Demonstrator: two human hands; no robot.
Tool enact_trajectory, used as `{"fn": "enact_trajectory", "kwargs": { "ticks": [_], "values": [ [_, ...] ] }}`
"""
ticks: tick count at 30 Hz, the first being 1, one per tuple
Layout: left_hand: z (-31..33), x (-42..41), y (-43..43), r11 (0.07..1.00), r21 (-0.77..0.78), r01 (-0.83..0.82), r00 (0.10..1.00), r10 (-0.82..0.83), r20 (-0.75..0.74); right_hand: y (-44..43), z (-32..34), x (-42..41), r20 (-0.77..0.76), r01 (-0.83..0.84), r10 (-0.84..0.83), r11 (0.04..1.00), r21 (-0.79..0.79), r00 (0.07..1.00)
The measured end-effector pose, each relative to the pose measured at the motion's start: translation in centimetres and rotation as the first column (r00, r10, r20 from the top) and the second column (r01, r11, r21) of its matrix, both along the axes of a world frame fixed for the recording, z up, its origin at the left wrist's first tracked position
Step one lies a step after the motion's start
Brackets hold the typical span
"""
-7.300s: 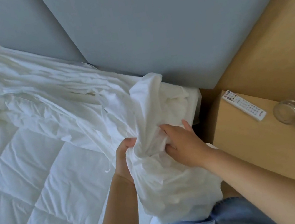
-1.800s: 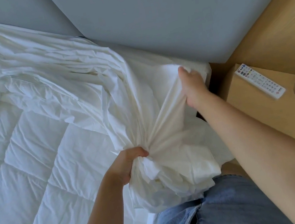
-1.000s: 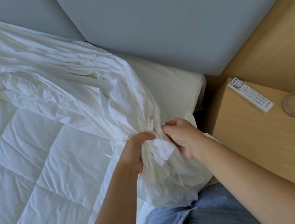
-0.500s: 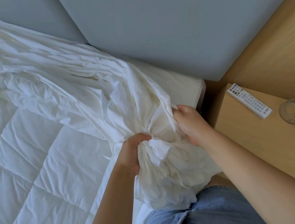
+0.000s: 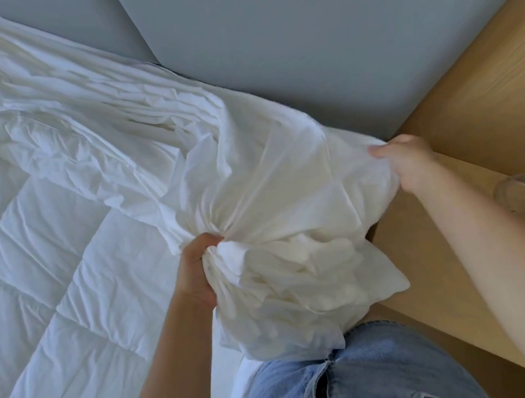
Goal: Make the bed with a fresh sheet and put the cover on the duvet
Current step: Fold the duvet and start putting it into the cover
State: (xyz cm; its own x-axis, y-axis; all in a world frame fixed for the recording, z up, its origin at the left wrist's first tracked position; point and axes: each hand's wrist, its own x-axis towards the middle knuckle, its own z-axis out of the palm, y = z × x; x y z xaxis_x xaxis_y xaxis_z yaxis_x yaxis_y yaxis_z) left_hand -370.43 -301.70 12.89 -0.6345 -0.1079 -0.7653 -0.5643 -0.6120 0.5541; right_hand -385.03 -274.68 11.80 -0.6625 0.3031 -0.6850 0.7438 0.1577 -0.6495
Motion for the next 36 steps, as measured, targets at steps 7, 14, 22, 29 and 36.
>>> {"fn": "enact_trajectory", "kwargs": {
  "ticks": [7,14,22,29,36],
  "values": [
    [-0.1,0.0,1.2,0.985,0.03,0.172,0.984,-0.173,0.033,-3.7,-1.5,2.6,-0.068,-0.158,0.143,0.887,-0.434,0.987],
    [-0.6,0.5,0.9,0.978,0.073,0.196,0.98,-0.197,0.007,-5.1,-2.1,8.4,0.061,-0.521,0.535,0.838,-0.163,0.842],
    [0.4,-1.1,2.4,0.894,-0.052,0.445,0.892,-0.437,0.112,-6.9,2.1,1.9,-0.308,-0.392,0.565,0.789,0.474,0.766],
    [-1.2,-0.1,3.0,0.939,0.164,0.301,0.952,-0.284,-0.116,-9.9,2.6,11.9,-0.173,-0.663,0.672,0.74,0.113,0.72],
    [-2.0,1.6,4.1,0.935,0.333,0.122,0.961,-0.028,-0.274,-11.8,2.8,12.7,-0.423,-0.67,0.673,0.719,0.183,0.606]
  ]
}}
